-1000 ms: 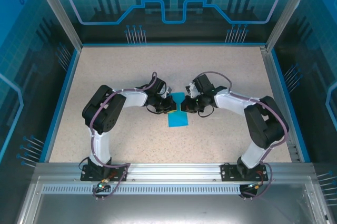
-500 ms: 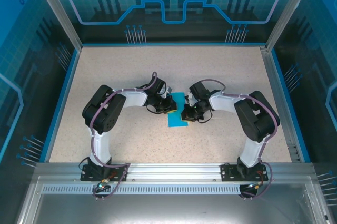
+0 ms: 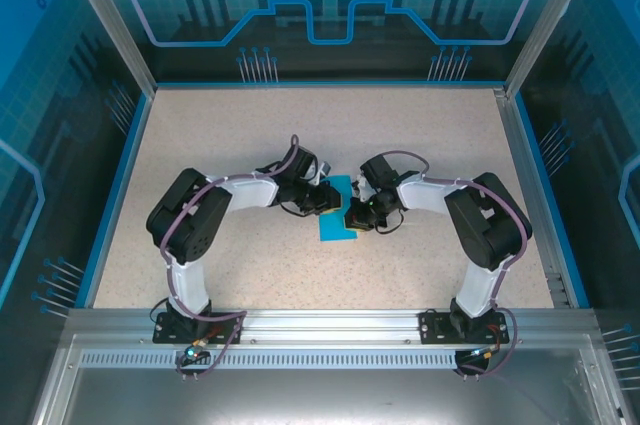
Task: Fold a paper plane with a square sheet of paper (pick it up from the middle)
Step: Fold the triangle a second time at the center of the table.
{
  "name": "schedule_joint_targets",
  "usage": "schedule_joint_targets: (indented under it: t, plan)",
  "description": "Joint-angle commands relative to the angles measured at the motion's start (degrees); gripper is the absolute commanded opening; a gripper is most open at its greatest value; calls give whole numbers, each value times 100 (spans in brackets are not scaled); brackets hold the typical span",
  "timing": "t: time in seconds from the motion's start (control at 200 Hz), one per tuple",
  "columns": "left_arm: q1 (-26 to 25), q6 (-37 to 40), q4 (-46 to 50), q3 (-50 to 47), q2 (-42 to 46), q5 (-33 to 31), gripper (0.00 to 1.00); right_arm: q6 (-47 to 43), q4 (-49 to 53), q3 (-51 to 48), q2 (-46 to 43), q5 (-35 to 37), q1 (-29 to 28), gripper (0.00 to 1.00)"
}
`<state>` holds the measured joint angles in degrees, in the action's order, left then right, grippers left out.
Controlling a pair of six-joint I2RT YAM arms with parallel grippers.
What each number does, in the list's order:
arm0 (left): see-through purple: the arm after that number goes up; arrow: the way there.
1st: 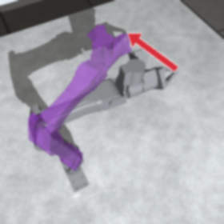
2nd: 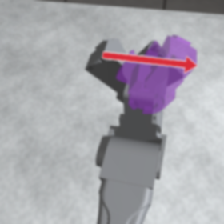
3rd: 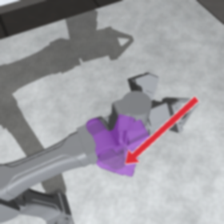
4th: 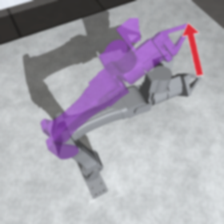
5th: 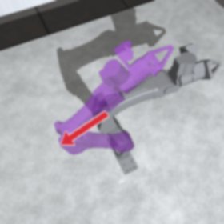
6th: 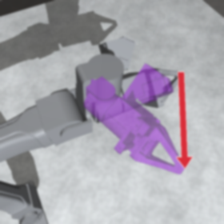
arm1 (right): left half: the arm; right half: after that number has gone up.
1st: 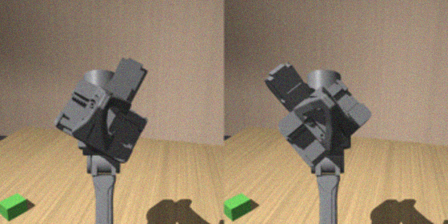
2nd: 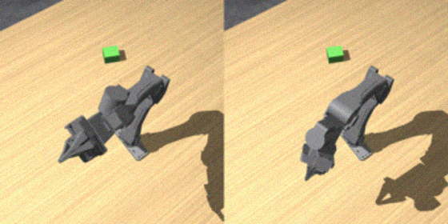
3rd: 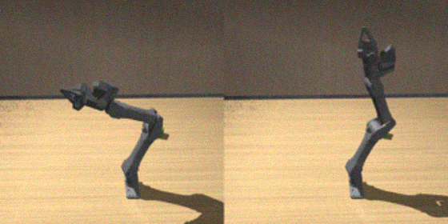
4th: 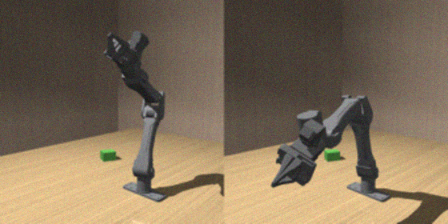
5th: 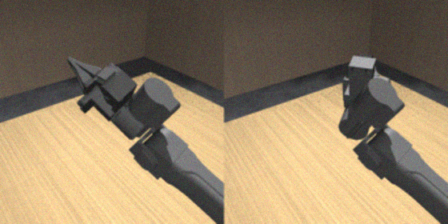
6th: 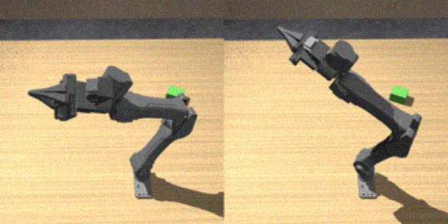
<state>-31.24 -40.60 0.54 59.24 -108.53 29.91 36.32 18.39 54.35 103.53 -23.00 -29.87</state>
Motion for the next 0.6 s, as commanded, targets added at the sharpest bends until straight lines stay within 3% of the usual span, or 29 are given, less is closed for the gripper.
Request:
schedule_joint_targets:
  t: [0.0, 0.195, 0.595]
  plan:
    - [-145, -186, -128, -141, -50, 153, 14, 97, 217, -188, 280, 318, 51, 6]
    - [-256, -195, -14, -98, -272, 139, 11, 119, 208, -216, 292, 346, 58, 6]
    - [-228, -41, 378, -93, -494, -689, 7, 43, 357, -319, 371, 592, 71, 5]
